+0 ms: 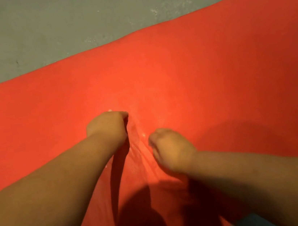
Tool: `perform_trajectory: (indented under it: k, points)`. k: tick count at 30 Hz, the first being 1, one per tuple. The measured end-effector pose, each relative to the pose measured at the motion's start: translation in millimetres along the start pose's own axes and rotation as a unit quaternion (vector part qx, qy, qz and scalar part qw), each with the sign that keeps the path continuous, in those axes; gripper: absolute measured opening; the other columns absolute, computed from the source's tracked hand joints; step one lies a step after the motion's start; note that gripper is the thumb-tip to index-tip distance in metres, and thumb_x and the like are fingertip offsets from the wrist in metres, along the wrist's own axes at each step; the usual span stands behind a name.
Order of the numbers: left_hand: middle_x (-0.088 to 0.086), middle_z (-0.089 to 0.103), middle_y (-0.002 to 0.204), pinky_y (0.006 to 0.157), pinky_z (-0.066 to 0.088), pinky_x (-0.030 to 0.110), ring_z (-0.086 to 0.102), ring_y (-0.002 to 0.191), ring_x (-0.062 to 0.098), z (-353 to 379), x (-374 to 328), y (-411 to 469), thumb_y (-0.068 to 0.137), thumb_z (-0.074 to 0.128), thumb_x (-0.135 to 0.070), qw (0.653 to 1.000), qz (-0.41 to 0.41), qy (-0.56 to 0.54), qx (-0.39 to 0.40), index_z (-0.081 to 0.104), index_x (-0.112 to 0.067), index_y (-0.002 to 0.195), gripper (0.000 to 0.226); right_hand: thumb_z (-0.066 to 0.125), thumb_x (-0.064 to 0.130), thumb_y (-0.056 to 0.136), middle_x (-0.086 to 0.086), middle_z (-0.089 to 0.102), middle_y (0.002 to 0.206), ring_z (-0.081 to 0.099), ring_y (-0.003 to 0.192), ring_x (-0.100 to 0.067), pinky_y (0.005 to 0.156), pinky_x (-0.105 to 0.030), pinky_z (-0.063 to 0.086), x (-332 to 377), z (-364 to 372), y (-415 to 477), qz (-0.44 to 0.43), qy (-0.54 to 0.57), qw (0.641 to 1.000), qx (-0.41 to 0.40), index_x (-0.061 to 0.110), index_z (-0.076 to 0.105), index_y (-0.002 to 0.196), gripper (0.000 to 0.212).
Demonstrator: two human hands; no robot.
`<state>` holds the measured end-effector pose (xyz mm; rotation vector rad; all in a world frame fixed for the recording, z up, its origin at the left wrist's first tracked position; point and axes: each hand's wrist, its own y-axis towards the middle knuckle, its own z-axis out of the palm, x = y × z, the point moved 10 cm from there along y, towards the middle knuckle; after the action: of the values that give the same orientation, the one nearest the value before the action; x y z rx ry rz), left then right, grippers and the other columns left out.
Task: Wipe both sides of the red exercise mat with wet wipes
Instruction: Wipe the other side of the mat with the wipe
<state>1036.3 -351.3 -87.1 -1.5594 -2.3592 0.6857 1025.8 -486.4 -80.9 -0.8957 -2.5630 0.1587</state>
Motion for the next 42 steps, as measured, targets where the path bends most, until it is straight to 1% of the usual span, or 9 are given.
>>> perform_trajectory:
  k: [3, 7, 9, 16, 22, 30, 32, 37, 42]
  points:
    - [0.004, 0.012, 0.160, 0.108, 0.034, 0.052, 0.022, 0.144, 0.031, -13, 13, 16, 0.069, 0.080, -0.048, 0.997, -0.005, -0.067, -0.048, 0.034, -0.033, 0.144, 0.089, 0.064, 0.009, 0.077, -0.011, 0.060, 0.082, 0.061, 0.079, -0.031, 0.069, -0.033, 0.051, 6, 2, -1, -0.131, -0.030, 0.991, 0.026, 0.008, 0.061, 0.081, 0.005]
    - [-0.005, -0.019, 0.159, 0.105, 0.016, 0.074, -0.017, 0.144, 0.038, -6, 26, 31, 0.053, 0.082, -0.063, 0.999, -0.024, -0.041, 0.012, 0.003, -0.046, 0.149, 0.126, 0.055, 0.009, 0.084, -0.020, 0.065, 0.099, 0.060, 0.096, -0.036, 0.082, -0.037, 0.044, -160, -73, 27, 0.225, -0.016, 0.967, -0.117, 0.005, 0.068, 0.092, 0.015]
    - [-0.006, -0.031, 0.155, 0.105, 0.014, 0.073, -0.021, 0.143, 0.037, -11, 24, 42, 0.045, 0.085, -0.063, 0.999, 0.000, -0.040, 0.003, -0.006, -0.047, 0.148, 0.139, 0.054, 0.009, 0.085, -0.020, 0.067, 0.100, 0.062, 0.096, -0.035, 0.081, -0.037, 0.046, -172, -79, 27, 0.298, -0.018, 0.945, -0.135, 0.004, 0.068, 0.092, 0.017]
    - [-0.003, -0.005, 0.161, 0.114, 0.024, 0.053, 0.005, 0.145, 0.042, -18, 27, 71, 0.056, 0.084, -0.057, 0.998, 0.052, -0.001, 0.042, 0.006, -0.039, 0.152, 0.124, 0.052, 0.010, 0.086, -0.014, 0.059, 0.101, 0.057, 0.096, -0.033, 0.087, -0.038, 0.047, -1, 3, 36, -0.085, 0.042, 0.994, 0.059, 0.007, 0.061, 0.100, 0.017]
    - [0.014, -0.020, 0.157, 0.110, 0.019, 0.065, -0.006, 0.141, 0.052, -14, 64, 72, 0.045, 0.084, -0.065, 0.994, -0.089, -0.042, 0.049, -0.009, -0.040, 0.150, 0.142, 0.054, 0.010, 0.087, -0.022, 0.066, 0.099, 0.061, 0.094, -0.036, 0.079, -0.037, 0.043, -204, -98, 64, 0.291, 0.012, 0.943, -0.162, 0.002, 0.067, 0.090, 0.015]
    - [0.017, -0.015, 0.158, 0.114, 0.019, 0.052, 0.009, 0.136, 0.060, -25, 65, 84, 0.059, 0.083, -0.056, 0.995, -0.045, 0.003, 0.085, -0.009, -0.041, 0.150, 0.131, 0.057, 0.010, 0.082, -0.012, 0.057, 0.105, 0.055, 0.099, -0.033, 0.087, -0.039, 0.046, 8, 2, 70, -0.097, 0.059, 0.990, 0.078, 0.009, 0.061, 0.101, 0.020]
    - [0.017, -0.015, 0.158, 0.114, 0.019, 0.052, 0.010, 0.135, 0.061, -25, 67, 87, 0.060, 0.083, -0.054, 0.996, -0.037, 0.010, 0.086, -0.007, -0.040, 0.151, 0.129, 0.056, 0.008, 0.082, -0.013, 0.059, 0.106, 0.055, 0.101, -0.032, 0.089, -0.035, 0.042, -32, -16, 87, -0.083, 0.016, 0.996, 0.042, 0.008, 0.063, 0.101, 0.021]
    - [0.020, -0.016, 0.157, 0.113, 0.019, 0.056, 0.009, 0.134, 0.063, -21, 67, 90, 0.059, 0.086, -0.050, 0.995, -0.032, 0.002, 0.089, -0.007, -0.039, 0.151, 0.131, 0.053, 0.008, 0.087, -0.022, 0.065, 0.102, 0.060, 0.097, -0.036, 0.081, -0.036, 0.043, -195, -106, 96, 0.277, 0.023, 0.944, -0.175, 0.003, 0.067, 0.093, 0.017]
    - [0.021, -0.016, 0.157, 0.114, 0.016, 0.057, 0.008, 0.134, 0.062, -22, 69, 90, 0.059, 0.084, -0.053, 0.995, -0.030, 0.002, 0.092, -0.008, -0.039, 0.151, 0.131, 0.048, 0.003, 0.085, -0.010, 0.058, 0.107, 0.054, 0.103, -0.029, 0.088, -0.033, 0.040, -27, -25, 108, 0.052, 0.053, 0.996, -0.042, 0.011, 0.060, 0.102, 0.022]
